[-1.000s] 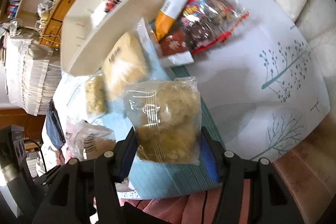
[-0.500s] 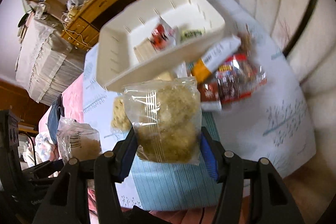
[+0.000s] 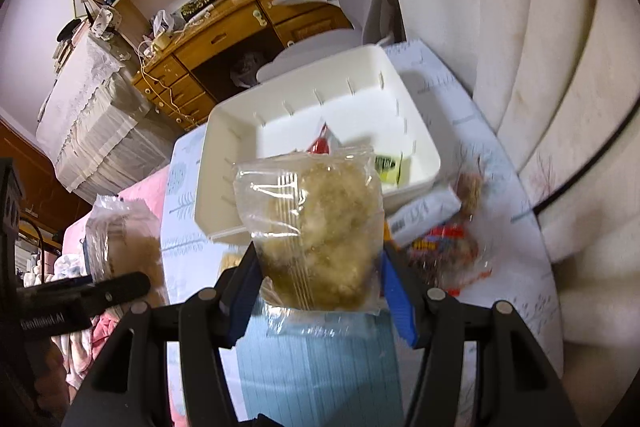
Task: Organize snacks
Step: 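Lift the cookie bag with the right tool while the left tool carries the bread bag toward the tray, then lower both bags into the white tray and open both tools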
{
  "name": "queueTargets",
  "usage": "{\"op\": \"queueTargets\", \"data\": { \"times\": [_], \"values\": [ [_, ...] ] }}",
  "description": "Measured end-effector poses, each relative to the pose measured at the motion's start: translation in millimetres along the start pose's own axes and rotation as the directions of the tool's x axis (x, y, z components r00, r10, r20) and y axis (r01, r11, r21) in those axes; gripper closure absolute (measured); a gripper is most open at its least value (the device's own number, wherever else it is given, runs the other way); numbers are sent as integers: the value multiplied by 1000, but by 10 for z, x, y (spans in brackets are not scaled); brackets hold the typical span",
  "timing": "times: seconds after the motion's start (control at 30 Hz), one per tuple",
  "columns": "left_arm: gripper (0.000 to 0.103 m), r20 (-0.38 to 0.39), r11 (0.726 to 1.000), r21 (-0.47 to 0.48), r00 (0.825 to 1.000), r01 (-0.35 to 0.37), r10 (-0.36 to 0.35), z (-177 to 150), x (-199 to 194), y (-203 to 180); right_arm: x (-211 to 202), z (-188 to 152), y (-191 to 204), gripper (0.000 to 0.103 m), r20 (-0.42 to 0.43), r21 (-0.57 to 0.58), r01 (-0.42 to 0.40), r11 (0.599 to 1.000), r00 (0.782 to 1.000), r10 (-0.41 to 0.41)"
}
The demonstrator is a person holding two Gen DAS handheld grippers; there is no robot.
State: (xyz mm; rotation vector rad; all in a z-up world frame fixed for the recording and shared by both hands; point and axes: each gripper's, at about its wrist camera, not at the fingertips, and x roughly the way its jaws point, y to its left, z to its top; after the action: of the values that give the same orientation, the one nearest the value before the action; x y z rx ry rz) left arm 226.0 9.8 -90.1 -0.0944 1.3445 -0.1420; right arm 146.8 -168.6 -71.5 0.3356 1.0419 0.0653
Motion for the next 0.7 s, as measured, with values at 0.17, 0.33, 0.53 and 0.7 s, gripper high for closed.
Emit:
{"op": "queueTargets", "data": {
  "times": [0.17,0.33,0.53,0.7],
  "values": [
    [30,43,1000,-27,999,7,-6,257,-5,-34,38,192,-68,46,35,-17,-2,1000,999,3],
    [30,89,998,-49,996,36,-31,467,68,-58,110,366,-135,46,78,-44,-5,999,997,8],
    [29,153,995,-77,987,61,-48,673,234,-69,254,539,-220,46,116,-81,-10,997,993,20],
    [29,178,993,-101,983,61,-42,792,451,-35,395,634,-284,45,127,-103,-20,995,991,33]
  ]
}}
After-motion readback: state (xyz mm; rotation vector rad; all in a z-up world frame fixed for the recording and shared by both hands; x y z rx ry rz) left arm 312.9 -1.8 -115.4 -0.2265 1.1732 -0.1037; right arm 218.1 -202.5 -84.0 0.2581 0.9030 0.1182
